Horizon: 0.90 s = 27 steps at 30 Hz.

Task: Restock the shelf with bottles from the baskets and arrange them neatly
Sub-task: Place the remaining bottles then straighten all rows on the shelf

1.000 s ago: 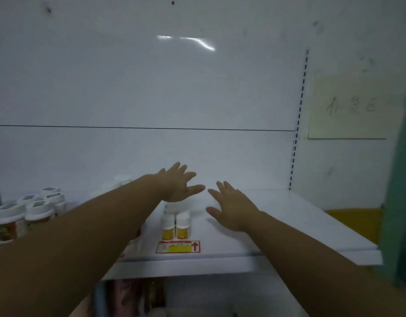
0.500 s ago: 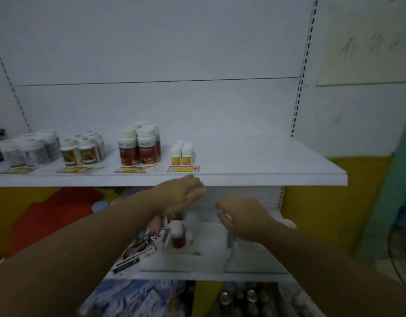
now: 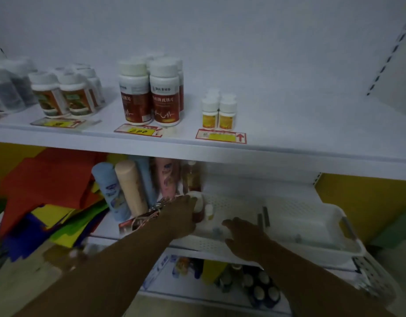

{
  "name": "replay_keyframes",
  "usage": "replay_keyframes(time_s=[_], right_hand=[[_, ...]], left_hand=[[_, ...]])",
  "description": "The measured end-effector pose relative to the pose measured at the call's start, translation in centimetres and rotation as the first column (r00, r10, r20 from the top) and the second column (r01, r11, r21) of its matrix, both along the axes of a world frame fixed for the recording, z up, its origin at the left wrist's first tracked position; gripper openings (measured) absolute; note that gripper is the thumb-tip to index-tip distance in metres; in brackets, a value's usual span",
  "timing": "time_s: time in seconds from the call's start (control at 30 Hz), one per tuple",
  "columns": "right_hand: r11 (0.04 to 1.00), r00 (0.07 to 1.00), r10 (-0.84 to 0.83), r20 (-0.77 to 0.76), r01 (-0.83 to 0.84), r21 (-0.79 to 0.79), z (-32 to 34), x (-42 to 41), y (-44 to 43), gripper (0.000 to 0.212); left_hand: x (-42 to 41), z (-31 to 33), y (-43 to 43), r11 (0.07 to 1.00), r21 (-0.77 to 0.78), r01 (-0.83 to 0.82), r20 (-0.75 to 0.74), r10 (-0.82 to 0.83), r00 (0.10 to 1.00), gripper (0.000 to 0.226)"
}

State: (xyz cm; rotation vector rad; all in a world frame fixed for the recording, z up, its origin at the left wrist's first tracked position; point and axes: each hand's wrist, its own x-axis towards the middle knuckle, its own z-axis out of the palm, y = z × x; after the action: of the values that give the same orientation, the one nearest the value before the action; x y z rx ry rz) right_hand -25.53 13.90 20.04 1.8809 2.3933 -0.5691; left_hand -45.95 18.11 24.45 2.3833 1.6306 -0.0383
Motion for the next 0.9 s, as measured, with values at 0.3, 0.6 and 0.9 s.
replay_keyframes(time_s=[0.3,0.6,0.9], right_hand=[[0.988,0.989,-0.147,-0.023,0.145,-0.048,-6.3,-4.1,7.8,0.066],[0.932,0.897,-0.363,-0.254,0.356,-0.076,-9.1,-5.0,9.7,0.045],[0.803,0.625,-0.569,-0.535,0.561,-0.198,-6.3,-1.9,7.2,0.039]], left_hand=[[1.3,-10.7,6.1,0.959,0.139,-0.247,0.196,0.218,0.956,0.072],[0.8,-12.6,6.6,0.961,0.106,-0.257,0.225,0.228,0.947,0.057],[1.1,-8.2,6.1,0.954,-0.021,-0.299,0.637,0.244,0.732,0.054]])
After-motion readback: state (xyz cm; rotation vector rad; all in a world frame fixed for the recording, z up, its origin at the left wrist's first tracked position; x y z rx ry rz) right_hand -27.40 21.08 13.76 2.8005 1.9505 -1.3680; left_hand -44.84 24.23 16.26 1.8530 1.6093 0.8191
